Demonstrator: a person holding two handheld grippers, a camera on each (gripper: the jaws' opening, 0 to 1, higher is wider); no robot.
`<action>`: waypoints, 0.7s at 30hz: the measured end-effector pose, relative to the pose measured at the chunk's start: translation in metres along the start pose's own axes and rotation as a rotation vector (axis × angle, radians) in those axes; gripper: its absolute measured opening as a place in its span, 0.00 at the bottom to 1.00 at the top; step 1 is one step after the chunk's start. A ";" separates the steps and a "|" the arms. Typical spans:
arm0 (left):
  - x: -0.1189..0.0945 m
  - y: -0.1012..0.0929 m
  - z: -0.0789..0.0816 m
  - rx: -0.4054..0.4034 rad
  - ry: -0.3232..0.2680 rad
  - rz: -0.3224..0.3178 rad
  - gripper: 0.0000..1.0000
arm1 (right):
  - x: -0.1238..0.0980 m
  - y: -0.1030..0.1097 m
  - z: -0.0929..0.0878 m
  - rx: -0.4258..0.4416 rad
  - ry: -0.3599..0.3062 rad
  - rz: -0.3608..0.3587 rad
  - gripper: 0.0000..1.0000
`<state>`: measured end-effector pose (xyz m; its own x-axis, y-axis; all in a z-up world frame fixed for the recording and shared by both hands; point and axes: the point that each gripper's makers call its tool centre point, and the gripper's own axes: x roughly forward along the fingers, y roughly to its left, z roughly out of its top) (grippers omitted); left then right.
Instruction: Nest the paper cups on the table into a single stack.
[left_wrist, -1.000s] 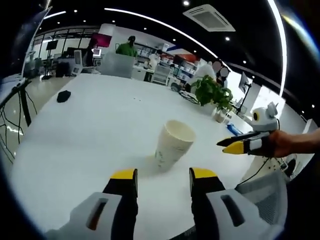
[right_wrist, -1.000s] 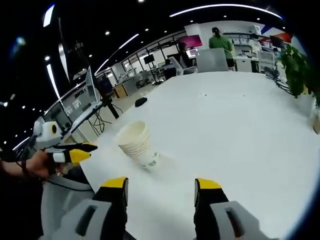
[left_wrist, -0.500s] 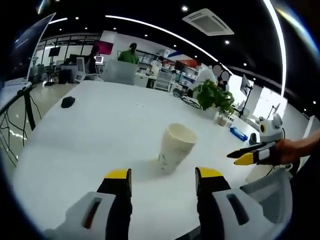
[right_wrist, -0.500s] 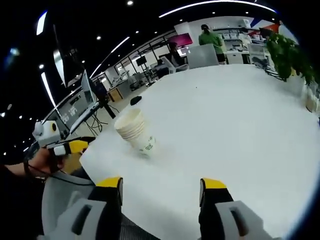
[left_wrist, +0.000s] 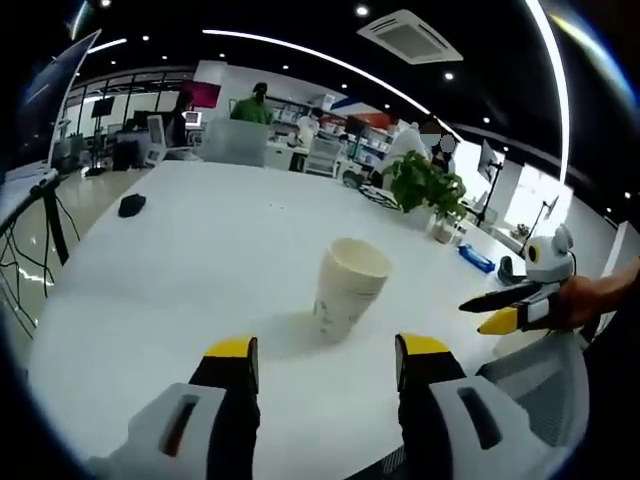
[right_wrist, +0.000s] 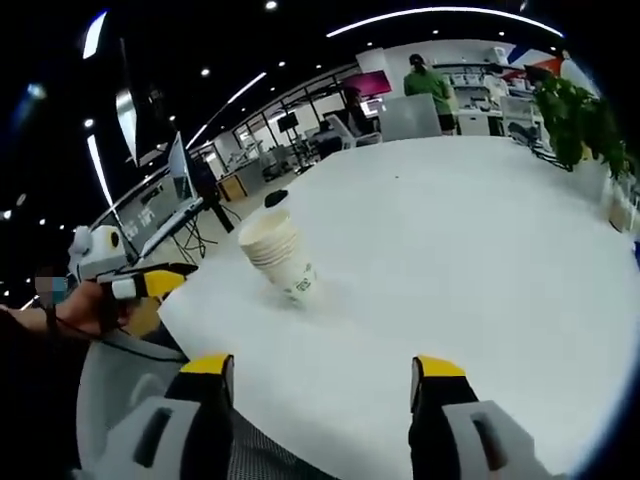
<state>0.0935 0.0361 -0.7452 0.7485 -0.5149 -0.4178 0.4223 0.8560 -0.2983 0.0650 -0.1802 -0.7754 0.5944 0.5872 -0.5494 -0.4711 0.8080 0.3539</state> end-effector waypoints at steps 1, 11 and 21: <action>0.000 0.000 -0.001 0.001 0.002 -0.001 0.54 | 0.000 0.000 0.001 -0.003 -0.009 -0.001 0.75; 0.005 -0.014 -0.003 0.055 0.013 -0.041 0.56 | 0.001 0.002 0.004 -0.020 -0.025 -0.004 0.83; 0.002 -0.005 0.004 0.025 -0.020 -0.009 0.62 | -0.003 -0.001 0.004 -0.013 -0.026 -0.039 0.83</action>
<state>0.0947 0.0313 -0.7410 0.7550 -0.5214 -0.3977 0.4414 0.8526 -0.2798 0.0669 -0.1828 -0.7710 0.6291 0.5564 -0.5428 -0.4556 0.8297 0.3225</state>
